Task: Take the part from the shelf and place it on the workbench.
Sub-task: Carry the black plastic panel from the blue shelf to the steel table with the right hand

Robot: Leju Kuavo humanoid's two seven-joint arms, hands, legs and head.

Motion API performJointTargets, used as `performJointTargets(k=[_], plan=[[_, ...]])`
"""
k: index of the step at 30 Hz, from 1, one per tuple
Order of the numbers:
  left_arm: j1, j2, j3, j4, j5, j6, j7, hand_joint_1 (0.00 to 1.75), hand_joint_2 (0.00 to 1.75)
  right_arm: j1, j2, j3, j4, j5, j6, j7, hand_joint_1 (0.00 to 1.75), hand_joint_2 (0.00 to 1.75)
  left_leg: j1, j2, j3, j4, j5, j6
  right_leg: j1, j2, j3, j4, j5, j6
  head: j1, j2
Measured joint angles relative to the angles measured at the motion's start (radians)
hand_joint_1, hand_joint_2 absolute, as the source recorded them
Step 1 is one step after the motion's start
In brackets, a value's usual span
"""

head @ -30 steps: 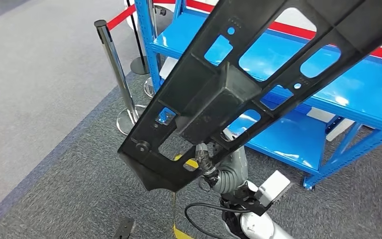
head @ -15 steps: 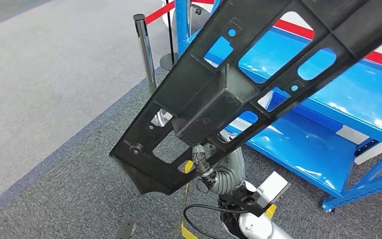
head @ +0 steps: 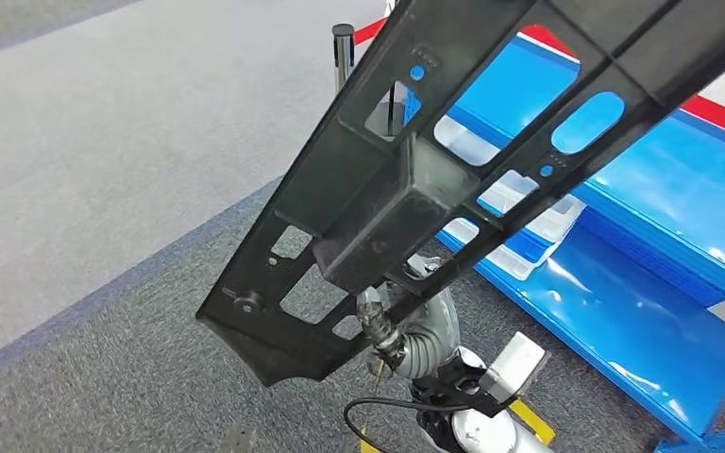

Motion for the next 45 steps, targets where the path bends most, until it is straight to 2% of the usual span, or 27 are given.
performJointTargets(k=[1, 3, 5, 7, 8, 9, 11, 13, 15, 16, 18, 20, 22, 23, 24, 26, 28, 30, 31, 32, 35, 37, 38, 40, 42, 44, 45], plan=[[0.004, 0.000, 0.000, 0.000, 0.000, 0.000, 0.000, 0.00, 1.75, 0.000, 0.002, 0.000, 0.000, -0.005, 0.001, -0.001, 1.75, 1.75, 0.000, 0.007, -0.004, 0.004, -0.002, -0.005, 0.000, -0.011, 0.002, -0.003, 0.002, -0.007, 0.000, 0.000], [0.009, 0.001, 0.000, 0.000, 0.000, -0.003, 0.001, 0.00, 1.75, 0.000, 0.006, 0.000, 0.000, -0.016, 0.005, -0.007, 1.75, 1.75, -0.002, 0.058, -0.028, 0.053, -0.028, -0.015, -0.001, -0.035, 0.008, -0.010, 0.005, -0.019, -0.008, 0.000], [0.008, 0.001, 0.000, 0.000, 0.000, -0.007, 0.003, 0.00, 1.75, 0.004, 0.009, 0.000, -0.001, -0.023, 0.008, -0.013, 1.75, 1.75, -0.001, 0.116, -0.086, 0.166, -0.080, -0.024, 0.003, -0.062, 0.011, -0.012, 0.003, -0.026, -0.016, 0.000], [0.009, 0.002, 0.000, 0.000, -0.003, -0.010, 0.005, 0.00, 1.75, 0.010, 0.009, 0.000, -0.001, -0.028, 0.009, -0.018, 1.75, 1.75, 0.001, 0.133, -0.133, 0.253, -0.103, -0.026, 0.007, -0.091, 0.014, -0.011, -0.001, -0.028, -0.016, 0.000], [0.010, 0.002, 0.000, 0.000, -0.007, -0.012, 0.007, 0.00, 1.75, 0.012, 0.009, 0.000, -0.001, -0.030, 0.008, -0.021, 1.75, 1.75, 0.001, 0.135, -0.133, 0.251, -0.091, -0.025, 0.009, -0.104, 0.015, -0.011, -0.003, -0.028, -0.016, 0.000], [0.012, 0.002, 0.000, 0.000, -0.010, -0.013, 0.009, 0.00, 1.75, 0.014, 0.009, 0.000, -0.001, -0.033, 0.008, -0.025, 1.75, 1.75, 0.000, 0.140, -0.111, 0.209, -0.064, -0.021, 0.010, -0.117, 0.018, -0.011, -0.005, -0.028, -0.016, 0.000], [0.012, 0.003, 0.000, 0.000, -0.019, -0.015, 0.011, 0.00, 1.75, 0.015, 0.011, 0.000, -0.002, -0.040, 0.007, -0.033, 1.75, 1.75, -0.008, 0.170, -0.040, 0.079, -0.013, -0.006, 0.015, -0.139, 0.024, -0.012, -0.010, -0.025, -0.016, 0.000], [0.008, 0.004, 0.000, 0.000, -0.023, -0.015, 0.011, 0.00, 1.75, 0.016, 0.012, 0.000, -0.004, -0.043, 0.007, -0.038, 1.75, 1.75, -0.020, 0.192, 0.000, 0.003, 0.001, 0.009, 0.019, -0.157, 0.029, -0.014, -0.015, -0.018, -0.016, 0.000], [0.010, 0.005, 0.000, 0.000, -0.025, -0.015, 0.013, 0.00, 1.75, 0.019, 0.013, 0.000, -0.006, -0.045, 0.006, -0.039, 1.75, 1.75, -0.024, 0.176, 0.002, -0.007, -0.001, 0.018, 0.020, -0.174, 0.036, -0.021, -0.018, -0.007, -0.016, 0.000], [0.012, 0.006, 0.000, 0.000, -0.025, -0.015, 0.015, 0.00, 1.75, 0.020, 0.013, 0.000, -0.008, -0.046, 0.004, -0.040, 1.75, 1.75, -0.021, 0.166, 0.007, -0.015, 0.002, 0.022, 0.019, -0.169, 0.041, -0.021, -0.021, -0.002, -0.015, 0.000], [0.014, 0.008, -0.001, 0.000, -0.028, -0.016, 0.018, 0.00, 1.75, 0.023, 0.013, 0.000, -0.013, -0.047, 0.002, -0.043, 1.75, 1.75, -0.014, 0.146, 0.022, -0.034, 0.009, 0.031, 0.017, -0.126, 0.030, 0.016, -0.048, 0.006, -0.011, 0.000], [0.010, 0.008, -0.002, 0.000, -0.031, -0.017, 0.021, 0.00, 1.75, 0.031, 0.013, 0.000, -0.017, -0.048, 0.000, -0.046, 1.75, 1.75, -0.011, 0.125, 0.028, -0.041, 0.012, 0.038, 0.015, -0.076, -0.025, 0.125, -0.102, 0.008, -0.007, 0.000], [0.008, 0.008, -0.003, 0.000, -0.032, -0.018, 0.023, 0.00, 1.75, 0.041, 0.012, 0.000, -0.018, -0.050, -0.002, -0.048, 1.75, 1.75, -0.012, 0.099, 0.028, -0.037, 0.011, 0.040, 0.014, -0.063, -0.080, 0.215, -0.125, 0.010, -0.006, 0.000], [0.009, 0.008, -0.004, 0.000, -0.032, -0.018, 0.024, 0.00, 1.75, 0.044, 0.011, 0.000, -0.018, -0.050, -0.003, -0.049, 1.75, 1.75, -0.012, 0.085, 0.028, -0.034, 0.009, 0.040, 0.013, -0.061, -0.087, 0.215, -0.108, 0.012, -0.006, 0.000], [0.011, 0.009, -0.004, 0.000, -0.032, -0.019, 0.025, 0.00, 1.75, 0.045, 0.011, 0.000, -0.019, -0.050, -0.003, -0.051, 1.75, 1.75, -0.011, 0.071, 0.028, -0.029, 0.007, 0.038, 0.011, -0.057, -0.076, 0.181, -0.076, 0.014, -0.006, 0.000], [0.011, 0.010, -0.005, 0.000, -0.032, -0.019, 0.026, 0.00, 1.75, 0.046, 0.011, 0.000, -0.020, -0.051, -0.001, -0.052, 1.75, 1.75, -0.009, 0.043, 0.023, -0.012, -0.002, 0.029, 0.003, -0.024, -0.030, 0.067, -0.015, 0.017, -0.006, 0.000], [0.010, 0.010, -0.005, 0.000, -0.031, -0.020, 0.027, 0.00, 1.75, 0.047, 0.011, 0.000, -0.023, -0.051, 0.000, -0.053, 1.75, 1.75, -0.007, 0.018, 0.012, 0.003, -0.008, 0.017, 0.000, 0.008, -0.004, 0.005, -0.001, 0.013, -0.006, 0.000], [0.013, 0.012, -0.005, 0.000, -0.031, -0.020, 0.027, 0.00, 1.75, 0.048, 0.011, 0.000, -0.026, -0.053, 0.000, -0.053, 1.75, 1.75, -0.004, -0.003, 0.003, 0.005, -0.007, 0.006, 0.003, 0.000, 0.000, 0.000, -0.005, 0.001, -0.006, 0.000], [0.017, 0.013, -0.005, 0.000, -0.031, -0.020, 0.028, 0.00, 1.75, 0.047, 0.011, 0.000, -0.027, -0.053, 0.000, -0.053, 1.75, 1.75, -0.002, 0.002, 0.001, 0.007, -0.007, 0.002, 0.004, -0.011, 0.004, -0.003, -0.003, -0.006, -0.006, 0.000], [0.019, 0.014, -0.005, 0.000, -0.031, -0.020, 0.028, 0.00, 1.75, 0.047, 0.011, 0.000, -0.028, -0.053, 0.000, -0.053, 1.75, 1.75, -0.003, 0.022, -0.005, 0.020, -0.014, -0.003, 0.004, -0.023, 0.008, -0.006, -0.002, -0.013, -0.009, 0.000], [0.015, 0.015, -0.006, 0.000, -0.030, -0.021, 0.028, 0.00, 1.75, 0.049, 0.012, 0.000, -0.031, -0.054, 0.000, -0.054, 1.75, 1.75, -0.003, 0.112, -0.075, 0.161, -0.085, -0.016, 0.008, -0.063, 0.015, -0.011, -0.003, -0.026, -0.019, 0.000], [0.013, 0.015, -0.007, 0.000, -0.030, -0.021, 0.028, 0.00, 1.75, 0.049, 0.012, 0.000, -0.031, -0.054, 0.000, -0.054, 1.75, 1.75, 0.000, 0.129, -0.127, 0.258, -0.118, -0.020, 0.012, -0.092, 0.016, -0.011, -0.007, -0.030, -0.019, 0.000], [0.014, 0.015, -0.008, 0.000, -0.030, -0.021, 0.028, 0.00, 1.75, 0.049, 0.012, 0.000, -0.031, -0.054, 0.001, -0.054, 1.75, 1.75, 0.001, 0.133, -0.129, 0.261, -0.109, -0.019, 0.013, -0.105, 0.018, -0.011, -0.009, -0.030, -0.019, 0.000], [0.016, 0.016, -0.009, 0.000, -0.029, -0.022, 0.027, 0.00, 1.75, 0.049, 0.012, 0.000, -0.032, -0.054, 0.001, -0.054, 1.75, 1.75, -0.001, 0.151, -0.079, 0.166, -0.051, -0.011, 0.015, -0.130, 0.024, -0.011, -0.015, -0.028, -0.019, 0.000], [0.013, 0.016, -0.009, 0.000, -0.028, -0.022, 0.026, 0.00, 1.75, 0.048, 0.013, 0.000, -0.032, -0.054, 0.001, -0.054, 1.75, 1.75, -0.014, 0.196, -0.015, 0.047, -0.013, 0.003, 0.018, -0.152, 0.032, -0.012, -0.022, -0.022, -0.019, 0.000], [0.011, 0.017, -0.009, 0.000, -0.026, -0.022, 0.025, 0.00, 1.75, 0.048, 0.013, 0.000, -0.032, -0.054, 0.001, -0.054, 1.75, 1.75, -0.027, 0.213, 0.004, 0.005, -0.013, 0.015, 0.021, -0.172, 0.037, -0.015, -0.027, -0.013, -0.018, 0.000], [0.011, 0.018, -0.009, 0.000, -0.025, -0.022, 0.025, 0.00, 1.75, 0.047, 0.014, 0.000, -0.032, -0.054, 0.002, -0.053, 1.75, 1.75, -0.028, 0.199, 0.004, 0.002, -0.012, 0.019, 0.022, -0.182, 0.040, -0.018, -0.029, -0.008, -0.018, 0.000]])
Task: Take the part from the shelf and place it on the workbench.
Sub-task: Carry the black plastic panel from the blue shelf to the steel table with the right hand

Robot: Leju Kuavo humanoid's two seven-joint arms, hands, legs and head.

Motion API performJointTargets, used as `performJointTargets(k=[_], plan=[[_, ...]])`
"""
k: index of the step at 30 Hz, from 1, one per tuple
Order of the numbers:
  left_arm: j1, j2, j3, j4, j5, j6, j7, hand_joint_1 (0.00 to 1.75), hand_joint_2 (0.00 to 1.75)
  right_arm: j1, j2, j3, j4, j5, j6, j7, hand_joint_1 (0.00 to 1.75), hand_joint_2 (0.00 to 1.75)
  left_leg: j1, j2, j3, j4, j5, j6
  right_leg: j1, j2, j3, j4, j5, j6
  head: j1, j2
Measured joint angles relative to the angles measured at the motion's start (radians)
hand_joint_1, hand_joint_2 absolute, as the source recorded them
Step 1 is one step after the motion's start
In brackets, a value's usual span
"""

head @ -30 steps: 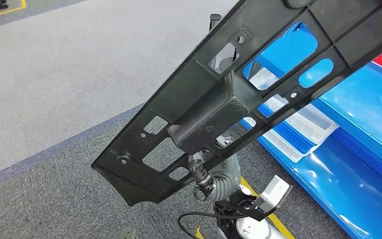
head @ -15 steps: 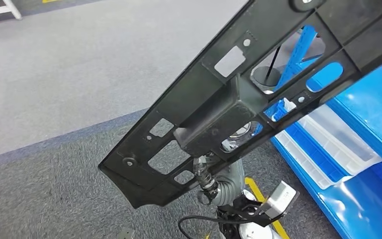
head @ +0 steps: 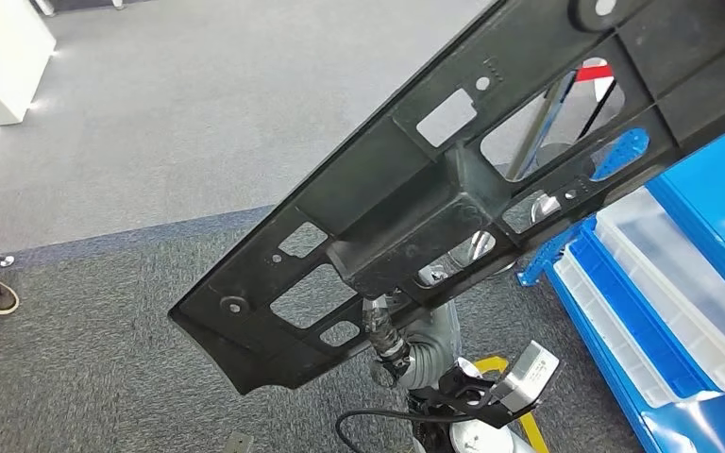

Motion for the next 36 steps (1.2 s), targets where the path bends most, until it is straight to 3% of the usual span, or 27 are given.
performJointTargets(k=[1, 3, 5, 7, 8, 10, 12, 14, 16, 17, 18, 20, 21, 23, 24, 25, 27, 29, 31, 32, 34, 36], plan=[[0.003, 0.001, 0.000, 0.000, 0.001, 0.000, 0.000, 0.00, 1.75, -0.001, 0.000, 0.000, 0.000, 0.000, 0.000, 0.000, 1.75, 1.75, 0.004, -0.013, 0.004, -0.007, 0.002, 0.004, -0.002, -0.001, 0.004, -0.002, -0.003, 0.006, 0.001, 0.000], [0.006, 0.003, 0.000, 0.000, 0.002, 0.000, 0.000, 0.00, 1.75, -0.002, 0.001, 0.000, -0.001, 0.000, 0.000, 0.000, 1.75, 1.75, 0.010, -0.037, 0.019, -0.025, 0.007, 0.013, -0.005, 0.041, 0.000, 0.023, -0.023, 0.014, 0.002, 0.000], [0.003, 0.003, 0.000, 0.000, 0.002, -0.001, 0.000, 0.00, 1.75, -0.001, 0.001, 0.000, -0.002, 0.000, 0.000, 0.000, 1.75, 1.75, 0.014, -0.061, 0.028, -0.034, 0.010, 0.021, -0.008, 0.101, -0.048, 0.120, -0.069, 0.016, 0.006, 0.000], [-0.001, 0.003, -0.001, 0.000, 0.001, -0.002, 0.000, 0.00, 1.75, 0.002, 0.000, 0.000, -0.002, -0.001, 0.000, 0.000, 1.75, 1.75, 0.014, -0.089, 0.029, -0.032, 0.008, 0.025, -0.008, 0.119, -0.116, 0.229, -0.102, 0.018, 0.010, 0.000], [-0.001, 0.003, -0.002, 0.000, 0.001, -0.003, 0.000, 0.00, 1.75, 0.003, 0.000, 0.000, -0.002, -0.002, 0.000, 0.000, 1.75, 1.75, 0.015, -0.105, 0.030, -0.030, 0.007, 0.025, -0.009, 0.121, -0.135, 0.246, -0.093, 0.021, 0.011, 0.000], [0.001, 0.003, -0.005, 0.000, 0.000, -0.003, 0.000, 0.00, 1.75, 0.002, 0.000, 0.000, -0.002, -0.004, 0.000, 0.001, 1.75, 1.75, 0.018, -0.137, 0.030, -0.020, -0.001, 0.020, -0.014, 0.131, -0.120, 0.179, -0.025, 0.025, 0.011, 0.000], [0.000, 0.003, -0.009, 0.000, -0.002, -0.003, 0.001, 0.00, 1.75, -0.002, 0.000, 0.000, -0.001, -0.004, 0.001, 0.001, 1.75, 1.75, 0.020, -0.165, 0.024, -0.001, -0.011, 0.009, -0.023, 0.174, -0.078, 0.073, 0.026, 0.027, 0.011, 0.000], [-0.002, 0.003, -0.010, 0.000, -0.004, -0.003, 0.002, 0.00, 1.75, -0.004, 0.000, 0.000, 0.001, -0.005, 0.001, 0.001, 1.75, 1.75, 0.023, -0.188, 0.011, 0.010, -0.015, -0.003, -0.024, 0.205, -0.059, 0.030, 0.028, 0.021, 0.011, 0.000], [0.000, 0.004, -0.011, 0.000, -0.005, -0.003, 0.002, 0.00, 1.75, -0.007, 0.000, 0.000, 0.002, -0.006, 0.002, 0.002, 1.75, 1.75, 0.029, -0.204, 0.004, 0.008, -0.012, -0.016, -0.020, 0.189, -0.055, 0.022, 0.029, 0.007, 0.011, 0.000], [0.002, 0.004, -0.011, 0.000, -0.005, -0.003, 0.002, 0.00, 1.75, -0.008, 0.000, 0.000, 0.003, -0.007, 0.002, 0.002, 1.75, 1.75, 0.029, -0.193, 0.001, 0.011, -0.013, -0.021, -0.019, 0.178, -0.051, 0.018, 0.031, 0.000, 0.010, 0.000], [0.002, 0.005, -0.012, 0.000, -0.005, -0.003, 0.002, 0.00, 1.75, -0.010, 0.000, 0.000, 0.003, -0.007, 0.002, 0.002, 1.75, 1.75, 0.027, -0.164, -0.008, 0.030, -0.023, -0.025, -0.019, 0.165, -0.046, 0.012, 0.032, -0.006, 0.005, 0.000], [0.000, 0.005, -0.012, 0.000, -0.006, -0.003, 0.003, 0.00, 1.75, -0.014, 0.001, 0.000, 0.004, -0.007, 0.003, 0.001, 1.75, 1.75, 0.026, -0.093, -0.054, 0.121, -0.066, -0.033, -0.015, 0.137, -0.037, 0.005, 0.031, -0.015, -0.003, 0.000], [-0.002, 0.005, -0.013, 0.000, -0.006, -0.003, 0.003, 0.00, 1.75, -0.015, 0.002, 0.000, 0.005, -0.007, 0.003, 0.001, 1.75, 1.75, 0.028, -0.071, -0.089, 0.184, -0.092, -0.036, -0.011, 0.121, -0.034, 0.004, 0.029, -0.019, -0.007, 0.000], [-0.002, 0.005, -0.013, 0.000, -0.006, -0.003, 0.003, 0.00, 1.75, -0.016, 0.002, 0.000, 0.006, -0.007, 0.005, 0.001, 1.75, 1.75, 0.030, -0.063, -0.135, 0.262, -0.111, -0.037, -0.006, 0.090, -0.031, 0.005, 0.024, -0.023, -0.007, 0.000], [-0.001, 0.005, -0.013, 0.000, -0.006, -0.003, 0.003, 0.00, 1.75, -0.016, 0.002, 0.000, 0.007, -0.007, 0.007, 0.001, 1.75, 1.75, 0.030, -0.063, -0.134, 0.256, -0.097, -0.035, -0.004, 0.076, -0.028, 0.005, 0.022, -0.024, -0.007, 0.000], [0.000, 0.005, -0.013, 0.000, -0.005, -0.003, 0.003, 0.00, 1.75, -0.018, 0.002, 0.000, 0.008, -0.007, 0.008, 0.001, 1.75, 1.75, 0.029, -0.060, -0.112, 0.213, -0.068, -0.032, -0.002, 0.064, -0.025, 0.005, 0.019, -0.024, -0.007, 0.000], [-0.001, 0.006, -0.013, 0.000, -0.004, -0.002, 0.003, 0.00, 1.75, -0.025, 0.002, 0.000, 0.009, -0.009, 0.011, 0.002, 1.75, 1.75, 0.018, -0.027, -0.041, 0.081, -0.014, -0.017, 0.002, 0.043, -0.017, 0.004, 0.013, -0.021, -0.007, 0.000], [-0.005, 0.006, -0.013, 0.000, -0.003, -0.001, 0.002, 0.00, 1.75, -0.032, 0.002, 0.000, 0.012, -0.012, 0.014, 0.002, 1.75, 1.75, 0.004, 0.000, -0.001, 0.004, 0.001, -0.003, 0.002, 0.025, -0.011, 0.003, 0.007, -0.013, -0.005, 0.000], [-0.005, 0.006, -0.013, 0.000, -0.002, 0.000, 0.001, 0.00, 1.75, -0.035, 0.003, 0.000, 0.014, -0.013, 0.015, 0.002, 1.75, 1.75, -0.003, -0.014, 0.004, -0.007, 0.000, 0.007, 0.002, 0.008, -0.005, -0.002, 0.004, -0.002, -0.004, 0.000], [-0.003, 0.006, -0.013, 0.000, -0.001, 0.000, 0.002, 0.00, 1.75, -0.036, 0.003, 0.000, 0.014, -0.014, 0.015, 0.002, 1.75, 1.75, -0.001, -0.026, 0.010, -0.016, 0.003, 0.012, 0.000, 0.010, -0.002, -0.001, 0.001, 0.004, -0.004, 0.000], [-0.001, 0.006, -0.013, 0.000, 0.001, 0.001, 0.002, 0.00, 1.75, -0.038, 0.003, 0.000, 0.015, -0.014, 0.017, 0.002, 1.75, 1.75, 0.007, -0.048, 0.026, -0.037, 0.011, 0.020, -0.001, 0.051, -0.015, 0.039, -0.025, 0.012, -0.002, 0.000], [-0.004, 0.006, -0.013, 0.000, 0.002, 0.000, 0.002, 0.00, 1.75, -0.037, 0.003, 0.000, 0.018, -0.014, 0.018, 0.002, 1.75, 1.75, 0.013, -0.068, 0.032, -0.043, 0.013, 0.026, -0.003, 0.102, -0.072, 0.150, -0.077, 0.015, 0.003, 0.000]])
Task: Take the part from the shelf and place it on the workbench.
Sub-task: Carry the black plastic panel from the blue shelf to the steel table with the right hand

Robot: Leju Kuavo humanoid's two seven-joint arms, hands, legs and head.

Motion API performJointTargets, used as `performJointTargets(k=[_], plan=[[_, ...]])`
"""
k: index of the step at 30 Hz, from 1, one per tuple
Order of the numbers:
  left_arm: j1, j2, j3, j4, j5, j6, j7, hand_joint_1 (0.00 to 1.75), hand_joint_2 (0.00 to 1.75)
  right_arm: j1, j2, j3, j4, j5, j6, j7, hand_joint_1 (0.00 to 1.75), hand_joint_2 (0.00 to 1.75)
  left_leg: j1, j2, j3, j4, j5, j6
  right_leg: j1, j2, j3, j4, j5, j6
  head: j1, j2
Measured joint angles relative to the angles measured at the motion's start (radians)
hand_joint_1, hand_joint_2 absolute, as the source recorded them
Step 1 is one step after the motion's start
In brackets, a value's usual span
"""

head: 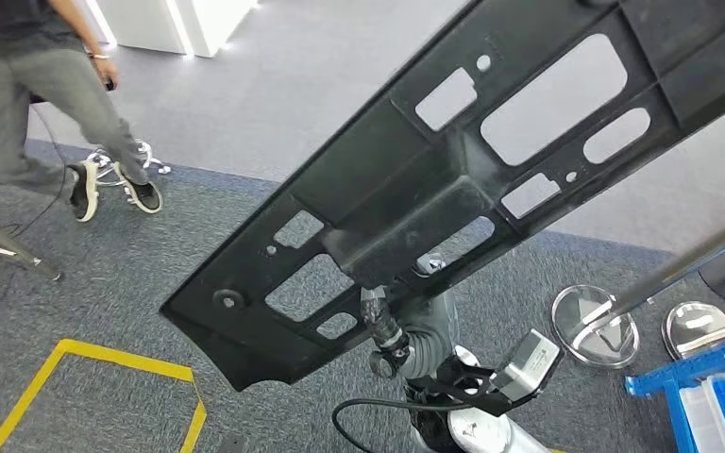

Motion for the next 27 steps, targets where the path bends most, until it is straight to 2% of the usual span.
performJointTargets(k=[1, 2, 3, 4, 5, 6, 7, 8, 9, 10, 11, 12, 13, 14, 15, 16, 17, 18, 19, 20, 21, 22, 23, 24, 26, 27], plan=[[-0.002, 0.000, 0.000, 0.000, 0.000, 0.000, 0.000, 0.00, 1.75, 0.002, 0.000, 0.000, 0.002, -0.001, 0.000, 0.000, 1.75, 1.75, 0.000, -0.013, 0.000, 0.002, -0.001, 0.002, 0.000, 0.010, -0.034, 0.058, -0.019, 0.002, 0.003, 0.000], [-0.002, 0.000, 0.000, 0.000, 0.000, -0.001, 0.000, 0.00, 1.75, 0.003, -0.001, 0.000, 0.004, -0.001, 0.000, 0.001, 1.75, 1.75, 0.001, -0.027, 0.000, 0.004, -0.003, 0.002, -0.001, 0.015, -0.059, 0.094, -0.023, 0.003, 0.004, 0.000], [-0.001, 0.000, 0.000, 0.000, 0.000, -0.001, 0.000, 0.00, 1.75, 0.004, -0.001, 0.000, 0.006, -0.002, 0.000, 0.000, 1.75, 1.75, 0.002, -0.041, 0.000, 0.008, -0.005, 0.001, -0.002, 0.018, -0.069, 0.096, -0.008, 0.005, 0.004, 0.000], [0.001, -0.001, 0.000, 0.000, 0.001, -0.001, 0.000, 0.00, 1.75, 0.004, -0.002, 0.000, 0.008, -0.002, -0.001, 0.001, 1.75, 1.75, 0.004, -0.057, 0.000, 0.014, -0.009, -0.002, -0.004, 0.021, -0.059, 0.060, 0.026, 0.007, 0.004, 0.000], [0.002, -0.001, 0.000, 0.000, 0.001, -0.001, 0.000, 0.00, 1.75, 0.004, -0.002, 0.000, 0.008, -0.002, -0.002, 0.000, 1.75, 1.75, 0.006, -0.072, -0.001, 0.022, -0.013, -0.006, -0.009, 0.037, -0.037, -0.001, 0.064, 0.009, 0.005, 0.000], [0.001, 0.000, 0.000, 0.000, 0.001, 0.000, 0.000, 0.00, 1.75, 0.003, -0.002, 0.000, 0.009, -0.002, -0.003, 0.001, 1.75, 1.75, 0.007, -0.086, -0.005, 0.031, -0.019, -0.012, -0.014, 0.061, -0.012, -0.061, 0.090, 0.011, 0.006, 0.000], [0.000, 0.000, 0.000, 0.000, 0.001, 0.000, 0.000, 0.00, 1.75, 0.003, -0.002, 0.000, 0.010, -0.002, -0.004, 0.001, 1.75, 1.75, 0.007, -0.099, -0.011, 0.040, -0.023, -0.017, -0.018, 0.083, 0.007, -0.105, 0.106, 0.011, 0.006, 0.000], [0.000, 0.000, 0.000, 0.000, 0.001, 0.000, -0.001, 0.00, 1.75, 0.003, -0.002, 0.000, 0.011, -0.002, -0.005, 0.001, 1.75, 1.75, 0.008, -0.109, -0.018, 0.046, -0.025, -0.023, -0.020, 0.100, 0.017, -0.127, 0.108, 0.008, 0.006, 0.000], [0.000, 0.000, 0.000, 0.000, 0.001, 0.001, -0.001, 0.00, 1.75, 0.003, -0.001, 0.000, 0.013, -0.002, -0.005, 0.001, 1.75, 1.75, 0.010, -0.119, -0.023, 0.048, -0.023, -0.029, -0.018, 0.102, 0.019, -0.131, 0.103, 0.003, 0.006, 0.000], [0.002, 0.000, 0.000, 0.000, 0.001, 0.001, -0.001, 0.00, 1.75, 0.003, -0.001, 0.000, 0.013, -0.001, -0.005, 0.001, 1.75, 1.75, 0.013, -0.130, -0.027, 0.047, -0.021, -0.035, -0.017, 0.092, 0.020, -0.132, 0.106, -0.005, 0.006, 0.000], [0.005, 0.000, 0.000, 0.000, 0.001, 0.002, -0.001, 0.00, 1.75, 0.002, -0.001, 0.000, 0.014, -0.001, -0.006, 0.001, 1.75, 1.75, 0.014, -0.125, -0.030, 0.049, -0.022, -0.040, -0.016, 0.080, 0.023, -0.135, 0.108, -0.012, 0.006, 0.000], [0.007, 0.000, 0.000, 0.000, 0.001, 0.002, -0.001, 0.00, 1.75, 0.001, -0.001, 0.000, 0.014, 0.000, -0.006, 0.001, 1.75, 1.75, 0.013, -0.106, -0.036, 0.060, -0.028, -0.044, -0.016, 0.068, 0.027, -0.140, 0.109, -0.019, 0.003, 0.000], [0.007, 0.001, -0.001, 0.000, 0.001, 0.003, -0.001, 0.00, 1.75, 0.000, 0.000, 0.000, 0.014, 0.000, -0.006, 0.001, 1.75, 1.75, 0.012, -0.077, -0.050, 0.087, -0.043, -0.048, -0.016, 0.055, 0.031, -0.144, 0.110, -0.025, -0.001, 0.000], [0.005, 0.001, -0.001, 0.000, 0.001, 0.003, -0.001, 0.00, 1.75, 0.000, 0.000, 0.000, 0.014, 0.001, -0.006, 0.001, 1.75, 1.75, 0.012, -0.043, -0.073, 0.133, -0.066, -0.052, -0.014, 0.041, 0.034, -0.147, 0.109, -0.029, -0.005, 0.000], [0.003, 0.001, -0.001, 0.000, 0.001, 0.003, -0.001, 0.00, 1.75, 0.000, 0.000, 0.000, 0.014, 0.001, -0.006, 0.001, 1.75, 1.75, 0.013, -0.020, -0.104, 0.191, -0.091, -0.056, -0.012, 0.026, 0.037, -0.148, 0.107, -0.033, -0.008, 0.000], [0.001, 0.001, -0.001, 0.000, 0.001, 0.003, -0.001, 0.00, 1.75, 0.001, 0.000, 0.000, 0.015, 0.001, -0.006, 0.001, 1.75, 1.75, 0.016, -0.009, -0.135, 0.247, -0.111, -0.059, -0.010, 0.010, 0.038, -0.148, 0.105, -0.035, -0.009, 0.000], [0.001, 0.001, -0.002, 0.000, 0.001, 0.003, -0.001, 0.00, 1.75, 0.001, 0.000, 0.000, 0.017, 0.001, -0.006, 0.001, 1.75, 1.75, 0.018, -0.004, -0.156, 0.283, -0.118, -0.060, -0.008, -0.005, 0.040, -0.148, 0.102, -0.036, -0.009, 0.000], [0.003, 0.001, -0.002, 0.000, 0.001, 0.003, 0.000, 0.00, 1.75, 0.001, 0.000, 0.000, 0.019, 0.001, -0.006, 0.001, 1.75, 1.75, 0.019, -0.001, -0.160, 0.287, -0.109, -0.060, -0.007, -0.018, 0.042, -0.148, 0.100, -0.037, -0.009, 0.000], [0.004, 0.001, -0.002, 0.000, 0.001, 0.003, 0.000, 0.00, 1.75, 0.001, 0.000, 0.000, 0.021, 0.001, -0.006, 0.001, 1.75, 1.75, 0.019, 0.004, -0.144, 0.254, -0.084, -0.058, -0.006, -0.031, 0.045, -0.148, 0.097, -0.036, -0.009, 0.000], [0.005, 0.001, -0.002, 0.000, 0.001, 0.003, 0.001, 0.00, 1.75, 0.001, 0.000, 0.000, 0.021, 0.001, -0.006, 0.001, 1.75, 1.75, 0.018, 0.014, -0.112, 0.194, -0.051, -0.055, -0.005, -0.043, 0.050, -0.148, 0.093, -0.034, -0.009, 0.000], [0.004, 0.001, -0.002, 0.000, 0.001, 0.004, 0.001, 0.00, 1.75, 0.000, 0.000, 0.000, 0.022, 0.001, -0.006, 0.001, 1.75, 1.75, 0.013, 0.035, -0.078, 0.131, -0.030, -0.049, -0.004, -0.054, 0.054, -0.149, 0.089, -0.031, -0.009, 0.000], [0.003, 0.001, -0.002, 0.000, 0.000, 0.004, 0.002, 0.00, 1.75, 0.000, 0.001, 0.000, 0.022, 0.001, -0.006, 0.001, 1.75, 1.75, 0.007, 0.053, -0.051, 0.080, -0.016, -0.043, -0.002, -0.064, 0.059, -0.149, 0.086, -0.027, -0.009, 0.000], [0.001, 0.001, -0.002, 0.000, 0.000, 0.004, 0.002, 0.00, 1.75, 0.000, 0.001, 0.000, 0.022, 0.001, -0.006, 0.001, 1.75, 1.75, 0.001, 0.066, -0.036, 0.051, -0.013, -0.037, -0.001, -0.073, 0.062, -0.150, 0.083, -0.022, -0.008, 0.000], [0.000, 0.001, -0.002, 0.000, 0.000, 0.004, 0.002, 0.00, 1.75, 0.000, 0.001, 0.000, 0.022, 0.002, -0.006, 0.001, 1.75, 1.75, -0.004, 0.069, -0.033, 0.044, -0.018, -0.033, 0.000, -0.081, 0.065, -0.152, 0.080, -0.017, -0.008, 0.000], [0.003, 0.001, -0.002, 0.000, 0.000, 0.004, 0.002, 0.00, 1.75, -0.001, 0.001, 0.000, 0.022, 0.002, -0.006, 0.001, 1.75, 1.75, -0.002, 0.047, -0.029, 0.037, -0.016, -0.025, 0.000, -0.092, 0.071, -0.152, 0.073, -0.005, -0.007, 0.000], [0.004, 0.002, -0.002, 0.000, 0.000, 0.005, 0.002, 0.00, 1.75, -0.002, 0.001, 0.000, 0.021, 0.002, -0.006, 0.001, 1.75, 1.75, 0.001, 0.036, -0.024, 0.031, -0.015, -0.021, -0.002, -0.080, 0.072, -0.144, 0.065, 0.000, -0.006, 0.000]])
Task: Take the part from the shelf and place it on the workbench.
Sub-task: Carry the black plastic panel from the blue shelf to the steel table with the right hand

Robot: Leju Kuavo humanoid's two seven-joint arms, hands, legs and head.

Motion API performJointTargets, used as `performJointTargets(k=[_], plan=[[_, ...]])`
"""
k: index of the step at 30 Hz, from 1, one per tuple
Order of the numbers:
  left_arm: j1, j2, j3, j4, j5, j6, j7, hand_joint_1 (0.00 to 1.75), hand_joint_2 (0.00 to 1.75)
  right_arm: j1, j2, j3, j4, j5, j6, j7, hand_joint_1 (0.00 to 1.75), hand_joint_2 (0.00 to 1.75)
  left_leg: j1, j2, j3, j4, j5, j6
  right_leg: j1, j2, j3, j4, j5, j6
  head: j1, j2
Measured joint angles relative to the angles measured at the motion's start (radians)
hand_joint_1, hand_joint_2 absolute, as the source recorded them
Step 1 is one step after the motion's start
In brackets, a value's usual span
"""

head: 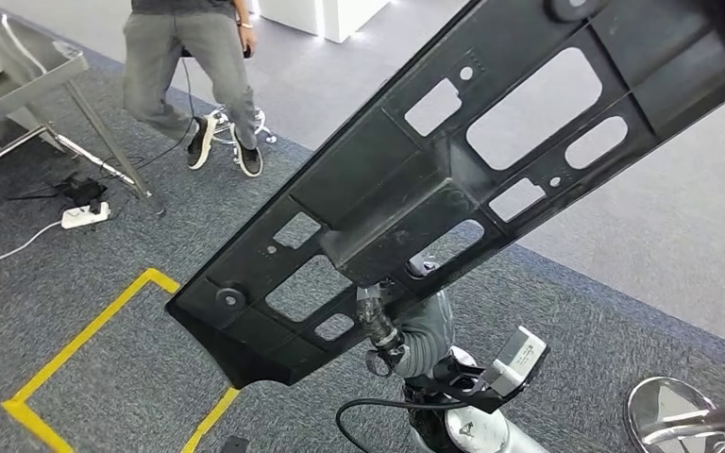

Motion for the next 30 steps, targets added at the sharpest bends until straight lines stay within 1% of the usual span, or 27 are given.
performJointTargets(k=[1, 2, 3, 4, 5, 6, 7, 8, 9, 10, 11, 12, 14, 15, 16, 17, 18, 19, 20, 21, 22, 23, 24, 26, 27, 29, 30], plan=[[0.000, 0.000, 0.000, 0.000, 0.000, 0.000, 0.000, 0.00, 1.75, -0.001, 0.000, 0.000, 0.000, 0.000, 0.000, 0.000, 1.75, 1.75, 0.003, -0.010, 0.006, -0.006, 0.002, 0.006, -0.002, 0.022, -0.008, 0.025, -0.016, 0.004, 0.001, 0.000], [-0.002, 0.000, 0.000, 0.000, 0.000, 0.000, 0.000, 0.00, 1.75, -0.001, 0.000, 0.000, 0.000, 0.000, 0.000, 0.000, 1.75, 1.75, 0.006, -0.021, 0.012, -0.011, 0.003, 0.011, -0.004, 0.050, -0.029, 0.070, -0.040, 0.005, 0.004, 0.000], [-0.004, 0.000, 0.000, 0.000, 0.000, 0.000, 0.000, 0.00, 1.75, 0.000, 0.000, 0.000, 0.000, 0.000, 0.000, 0.000, 1.75, 1.75, 0.006, -0.031, 0.014, -0.012, 0.002, 0.016, -0.005, 0.076, -0.060, 0.131, -0.067, 0.006, 0.006, 0.000], [-0.005, 0.000, 0.000, 0.000, 0.000, 0.000, 0.000, 0.00, 1.75, 0.002, 0.000, 0.000, 0.001, 0.000, 0.000, 0.000, 1.75, 1.75, 0.006, -0.043, 0.014, -0.011, 0.002, 0.019, -0.005, 0.089, -0.096, 0.194, -0.090, 0.007, 0.008, 0.000], [-0.005, -0.001, 0.000, 0.000, 0.000, 0.000, 0.000, 0.00, 1.75, 0.003, -0.001, 0.000, 0.002, 0.000, 0.000, 0.000, 1.75, 1.75, 0.006, -0.057, 0.014, -0.010, 0.001, 0.020, -0.005, 0.095, -0.126, 0.240, -0.099, 0.008, 0.010, 0.000], [-0.005, -0.001, 0.000, 0.000, 0.000, 0.000, 0.000, 0.00, 1.75, 0.005, -0.001, 0.000, 0.003, 0.000, 0.000, 0.000, 1.75, 1.75, 0.006, -0.071, 0.015, -0.008, -0.001, 0.020, -0.006, 0.098, -0.142, 0.254, -0.089, 0.010, 0.010, 0.000], [-0.004, -0.001, 0.000, 0.000, 0.000, 0.000, 0.000, 0.00, 1.75, 0.005, -0.001, 0.000, 0.003, 0.000, -0.001, 0.000, 1.75, 1.75, 0.007, -0.086, 0.015, -0.004, -0.003, 0.018, -0.007, 0.100, -0.139, 0.232, -0.061, 0.011, 0.010, 0.000], [-0.003, -0.001, 0.000, 0.000, 0.000, 0.000, 0.000, 0.00, 1.75, 0.004, -0.001, 0.000, 0.003, 0.000, -0.001, 0.000, 1.75, 1.75, 0.009, -0.101, 0.015, 0.001, -0.006, 0.015, -0.009, 0.105, -0.120, 0.177, -0.021, 0.012, 0.010, 0.000], [-0.003, -0.001, 0.000, 0.000, 0.000, 0.000, 0.000, 0.00, 1.75, 0.004, -0.001, 0.000, 0.003, 0.000, -0.002, 0.000, 1.75, 1.75, 0.010, -0.115, 0.014, 0.007, -0.010, 0.011, -0.013, 0.125, -0.095, 0.117, 0.010, 0.013, 0.011, 0.000], [-0.003, -0.002, 0.000, 0.000, 0.000, 0.000, 0.000, 0.00, 1.75, 0.004, -0.001, 0.000, 0.004, 0.000, -0.003, 0.000, 1.75, 1.75, 0.011, -0.128, 0.011, 0.015, -0.014, 0.006, -0.016, 0.148, -0.072, 0.064, 0.030, 0.013, 0.011, 0.000], [-0.004, -0.002, 0.000, 0.000, 0.000, 0.001, 0.000, 0.00, 1.75, 0.003, -0.001, 0.000, 0.004, 0.001, -0.003, 0.000, 1.75, 1.75, 0.012, -0.140, 0.006, 0.020, -0.016, -0.001, -0.019, 0.167, -0.057, 0.029, 0.039, 0.011, 0.012, 0.000], [-0.004, -0.002, 0.000, 0.000, 0.000, 0.002, 0.000, 0.00, 1.75, 0.003, -0.001, 0.000, 0.005, 0.001, -0.003, 0.000, 1.75, 1.75, 0.014, -0.150, 0.001, 0.022, -0.016, -0.007, -0.018, 0.180, -0.052, 0.018, 0.035, 0.007, 0.012, 0.000], [-0.003, -0.001, 0.000, 0.000, -0.001, 0.002, 0.000, 0.00, 1.75, 0.002, -0.001, 0.000, 0.006, 0.001, -0.004, 0.000, 1.75, 1.75, 0.017, -0.165, -0.006, 0.017, -0.012, -0.020, -0.015, 0.165, -0.048, 0.010, 0.038, -0.007, 0.012, 0.000], [-0.001, -0.001, 0.000, 0.000, -0.001, 0.003, 0.001, 0.00, 1.75, 0.001, -0.001, 0.000, 0.007, 0.001, -0.004, 0.000, 1.75, 1.75, 0.016, -0.152, -0.008, 0.021, -0.014, -0.025, -0.015, 0.153, -0.044, 0.004, 0.040, -0.014, 0.011, 0.000], [-0.001, -0.001, 0.000, 0.000, -0.001, 0.003, 0.002, 0.00, 1.75, 0.000, -0.001, 0.000, 0.007, 0.001, -0.004, 0.000, 1.75, 1.75, 0.015, -0.129, -0.017, 0.038, -0.024, -0.029, -0.016, 0.141, -0.039, -0.003, 0.042, -0.021, 0.006, 0.000], [-0.002, -0.001, 0.000, 0.000, -0.002, 0.003, 0.002, 0.00, 1.75, -0.001, 0.000, 0.000, 0.006, 0.002, -0.004, 0.000, 1.75, 1.75, 0.014, -0.097, -0.034, 0.074, -0.043, -0.033, -0.017, 0.127, -0.034, -0.008, 0.043, -0.026, 0.002, 0.000], [-0.003, -0.001, -0.001, 0.000, -0.003, 0.003, 0.003, 0.00, 1.75, -0.001, 0.000, 0.000, 0.007, 0.002, -0.004, 0.000, 1.75, 1.75, 0.014, -0.067, -0.061, 0.128, -0.069, -0.037, -0.014, 0.113, -0.029, -0.009, 0.041, -0.030, -0.002, 0.000], [-0.005, -0.001, -0.001, 0.000, -0.005, 0.003, 0.004, 0.00, 1.75, 0.000, 0.000, 0.000, 0.007, 0.002, -0.004, 0.000, 1.75, 1.75, 0.016, -0.051, -0.092, 0.188, -0.092, -0.040, -0.013, 0.098, -0.027, -0.010, 0.039, -0.033, -0.005, 0.000], [-0.006, -0.001, -0.001, 0.000, -0.007, 0.003, 0.005, 0.00, 1.75, 0.000, -0.001, 0.000, 0.007, 0.002, -0.004, 0.000, 1.75, 1.75, 0.019, -0.043, -0.118, 0.234, -0.104, -0.042, -0.011, 0.082, -0.024, -0.010, 0.036, -0.036, -0.005, 0.000], [-0.006, -0.001, -0.002, 0.000, -0.008, 0.003, 0.006, 0.00, 1.75, -0.001, -0.001, 0.000, 0.008, 0.002, -0.004, 0.000, 1.75, 1.75, 0.021, -0.039, -0.130, 0.252, -0.099, -0.044, -0.010, 0.068, -0.021, -0.010, 0.033, -0.036, -0.005, 0.000], [-0.005, -0.001, -0.003, 0.000, -0.008, 0.003, 0.006, 0.00, 1.75, -0.002, -0.001, 0.000, 0.008, 0.002, -0.003, 0.000, 1.75, 1.75, 0.022, -0.036, -0.122, 0.233, -0.077, -0.044, -0.010, 0.055, -0.017, -0.009, 0.029, -0.036, -0.005, 0.000], [-0.005, -0.001, -0.004, 0.000, -0.009, 0.003, 0.007, 0.00, 1.75, -0.004, -0.001, 0.000, 0.008, 0.002, -0.003, 0.000, 1.75, 1.75, 0.022, -0.028, -0.097, 0.180, -0.044, -0.042, -0.009, 0.043, -0.013, -0.009, 0.025, -0.035, -0.006, 0.000], [-0.005, -0.001, -0.006, 0.000, -0.009, 0.003, 0.007, 0.00, 1.75, -0.005, -0.001, 0.000, 0.008, 0.002, -0.003, 0.000, 1.75, 1.75, 0.020, -0.009, -0.065, 0.116, -0.017, -0.040, -0.009, 0.032, -0.007, -0.010, 0.021, -0.032, -0.006, 0.000], [-0.008, -0.001, -0.008, 0.000, -0.010, 0.003, 0.008, 0.00, 1.75, -0.008, -0.001, 0.000, 0.008, 0.002, -0.001, 0.001, 1.75, 1.75, 0.010, 0.027, -0.018, 0.026, 0.007, -0.030, -0.004, 0.012, 0.000, -0.011, 0.013, -0.023, -0.005, 0.000], [-0.010, -0.001, -0.008, 0.000, -0.010, 0.003, 0.008, 0.00, 1.75, -0.008, -0.001, 0.000, 0.008, 0.002, 0.000, 0.001, 1.75, 1.75, 0.005, 0.034, -0.013, 0.013, 0.003, -0.024, -0.002, 0.005, 0.003, -0.012, 0.011, -0.017, -0.003, 0.000], [-0.010, -0.001, -0.008, 0.000, -0.011, 0.004, 0.008, 0.00, 1.75, -0.010, -0.001, 0.000, 0.008, 0.002, 0.002, 0.002, 1.75, 1.75, 0.001, 0.018, -0.014, 0.011, 0.001, -0.015, 0.001, -0.011, 0.009, -0.016, 0.006, -0.005, -0.001, 0.000], [-0.009, -0.001, -0.008, 0.000, -0.012, 0.004, 0.009, 0.00, 1.75, -0.010, 0.000, 0.000, 0.008, 0.003, 0.002, 0.002, 1.75, 1.75, 0.004, 0.007, -0.010, 0.007, 0.001, -0.009, 0.000, -0.016, 0.014, -0.020, 0.003, 0.001, 0.000, 0.000]])
